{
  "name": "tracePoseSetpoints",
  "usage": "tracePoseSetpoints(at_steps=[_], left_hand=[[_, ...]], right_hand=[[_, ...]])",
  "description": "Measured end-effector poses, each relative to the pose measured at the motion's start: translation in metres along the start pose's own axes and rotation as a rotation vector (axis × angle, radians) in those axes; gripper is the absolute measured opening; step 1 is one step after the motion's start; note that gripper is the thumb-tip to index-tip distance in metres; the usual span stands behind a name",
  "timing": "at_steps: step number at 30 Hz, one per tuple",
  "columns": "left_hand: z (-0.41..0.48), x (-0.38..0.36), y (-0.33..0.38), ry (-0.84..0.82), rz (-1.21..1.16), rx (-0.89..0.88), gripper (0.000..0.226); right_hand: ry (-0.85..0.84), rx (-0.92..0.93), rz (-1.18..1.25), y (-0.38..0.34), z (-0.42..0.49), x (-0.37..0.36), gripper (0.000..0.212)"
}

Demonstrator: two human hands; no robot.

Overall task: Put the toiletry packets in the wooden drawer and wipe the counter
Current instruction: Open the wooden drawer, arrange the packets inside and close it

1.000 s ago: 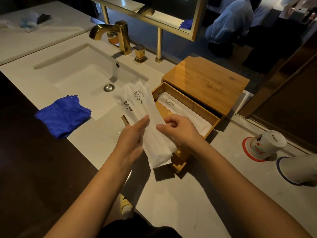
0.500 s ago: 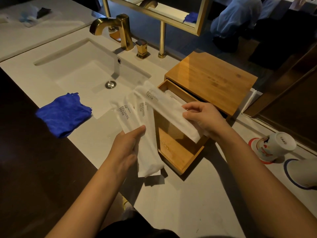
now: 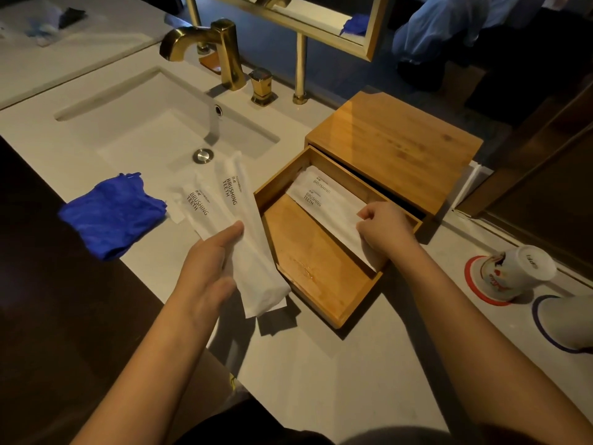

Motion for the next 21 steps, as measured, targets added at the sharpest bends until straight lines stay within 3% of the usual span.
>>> tracePoseSetpoints(at_steps=[4,10,21], left_hand=[[0.001,-0.002,-0.003,-0.001,0.005,0.001,0.016],[0.004,-0.007,-0.006,-0.016,0.031,-0.026,0.021],[0.012,-0.013,-0.01,-0.039,0.035,-0.002,0.021]], right_hand=[[0.008,0.026,-0.026,0.0,0.0,-0.006,0.033],[0.156,0.088,-0.139,0.002,0.002,-0.009,0.025],[0.179,0.213,-0.275,-0.007,0.009,-0.013,0.028]])
Point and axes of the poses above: each hand's wrist, its own z-axis towards the middle knuckle, its own x-axis out of the back of the hand, y = z × x, the point moved 8 cm from there along z, towards the middle knuckle, and after that the axes turned 7 degrees about z, right-handed, at the moved point
